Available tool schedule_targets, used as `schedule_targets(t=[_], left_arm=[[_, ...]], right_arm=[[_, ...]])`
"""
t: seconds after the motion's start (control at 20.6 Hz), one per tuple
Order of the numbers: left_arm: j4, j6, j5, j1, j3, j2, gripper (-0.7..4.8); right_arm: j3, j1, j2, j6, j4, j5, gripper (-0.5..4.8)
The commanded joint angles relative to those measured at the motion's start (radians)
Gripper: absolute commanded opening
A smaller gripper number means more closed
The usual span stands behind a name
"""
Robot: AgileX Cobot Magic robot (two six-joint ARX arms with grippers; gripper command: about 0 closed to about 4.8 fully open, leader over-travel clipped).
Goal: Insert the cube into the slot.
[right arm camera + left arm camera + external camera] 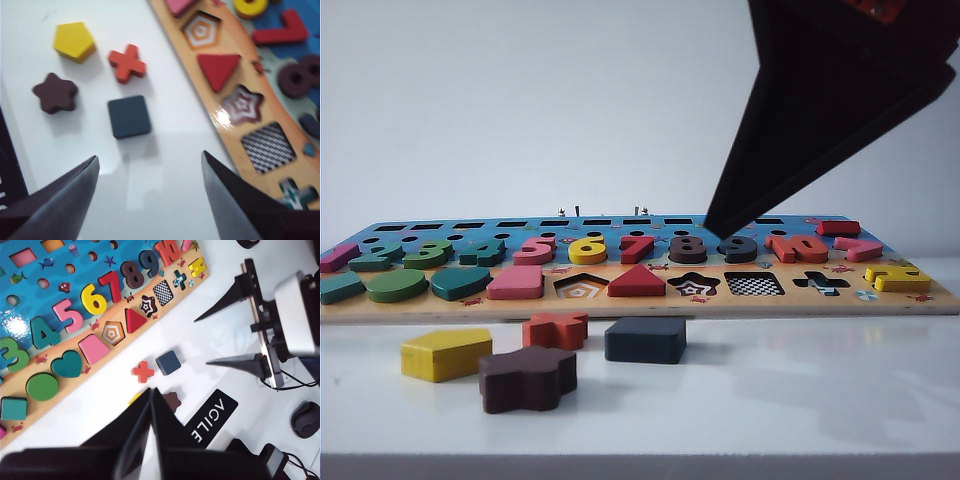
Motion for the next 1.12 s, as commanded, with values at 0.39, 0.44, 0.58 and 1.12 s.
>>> schedule_targets(t=[0.39, 0.44, 0.58, 1.12], left_arm=[[-0.041, 0.002, 0.003, 0.000, 0.005, 0.000, 0.17], [-0.041, 0.002, 0.003, 0.000, 0.005, 0.000, 0.17], [-0.040, 0.002, 0.004, 0.000, 0.005, 0.000, 0.17], [-0.035, 0.007, 0.003, 0.000, 0.005, 0.000, 0.17]], right_arm=[[0.006, 0.037, 0.120, -0.039, 0.104, -0.108, 3.66], [0.006, 0.037, 0.126, -0.045, 0.107, -0.107, 3.64], [0.006, 0.036, 0.148, -0.057, 0.129, -0.107, 3.63], [0.006, -0.032, 0.226, -0.060, 0.186, -0.107, 3.43]])
